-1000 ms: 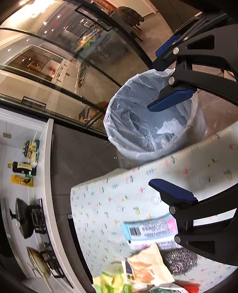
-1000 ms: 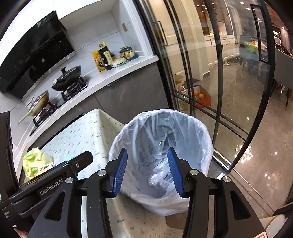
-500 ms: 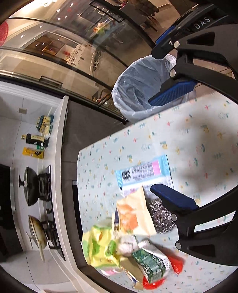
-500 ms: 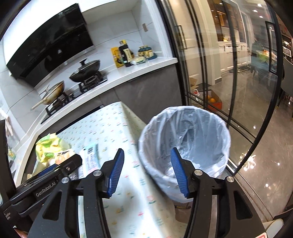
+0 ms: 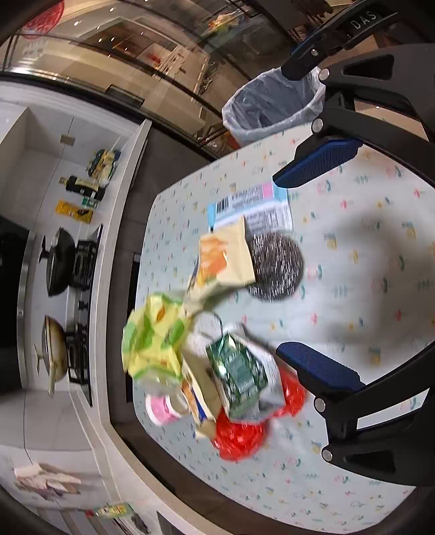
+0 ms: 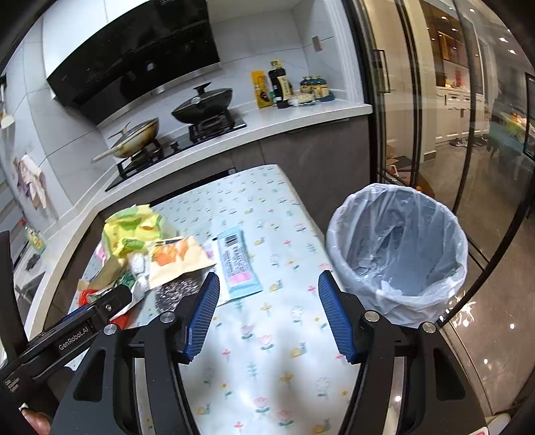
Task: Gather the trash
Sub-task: 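Move both tools back over the table toward the remaining trash, then grasp the orange-printed chip bag with right gripper while left gripper grasps the snack bag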
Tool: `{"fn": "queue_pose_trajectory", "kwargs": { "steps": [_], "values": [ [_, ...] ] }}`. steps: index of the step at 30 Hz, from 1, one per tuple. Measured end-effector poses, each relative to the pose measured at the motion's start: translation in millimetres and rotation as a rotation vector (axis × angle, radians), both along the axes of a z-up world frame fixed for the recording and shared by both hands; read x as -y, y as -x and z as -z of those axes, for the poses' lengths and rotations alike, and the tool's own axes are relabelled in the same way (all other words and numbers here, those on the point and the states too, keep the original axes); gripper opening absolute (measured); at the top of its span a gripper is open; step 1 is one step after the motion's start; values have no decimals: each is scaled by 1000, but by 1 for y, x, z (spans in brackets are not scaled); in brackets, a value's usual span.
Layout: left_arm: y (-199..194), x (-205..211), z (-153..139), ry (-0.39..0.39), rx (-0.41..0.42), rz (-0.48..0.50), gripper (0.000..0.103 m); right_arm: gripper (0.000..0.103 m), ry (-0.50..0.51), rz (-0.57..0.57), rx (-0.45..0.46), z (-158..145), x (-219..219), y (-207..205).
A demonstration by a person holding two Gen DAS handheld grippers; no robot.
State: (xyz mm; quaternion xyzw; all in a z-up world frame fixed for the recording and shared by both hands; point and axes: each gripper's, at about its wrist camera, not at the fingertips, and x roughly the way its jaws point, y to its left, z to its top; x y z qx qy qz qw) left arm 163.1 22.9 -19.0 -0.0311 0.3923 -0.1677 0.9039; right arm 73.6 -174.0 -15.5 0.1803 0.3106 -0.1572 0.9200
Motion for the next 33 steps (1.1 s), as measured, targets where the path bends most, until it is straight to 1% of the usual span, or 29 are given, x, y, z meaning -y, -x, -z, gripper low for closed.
{"fn": "queue_pose_trajectory", "kwargs": {
  "steps": [7, 12, 20, 25, 29, 33],
  "values": [
    [-9, -56, 7, 6, -10, -82, 90, 60, 12, -82, -36, 9, -47, -21],
    [-23, -93, 11, 19, -17, -144, 90, 60, 12, -135, -60, 17, -76, -45],
    [-55, -140, 19, 48, -34, -227, 90, 60, 26, -187, -87, 27, -104, -94],
    [-77, -153, 22, 66, -36, -244, 90, 60, 29, -199, -106, 37, -111, -131],
    [-96, -153, 26, 64, -38, -243, 90, 60, 30, -191, -127, 50, -114, -159],
    [-113, -150, 30, 83, -46, -235, 89, 60, 45, -179, -144, 59, -114, -181]
  ]
}}
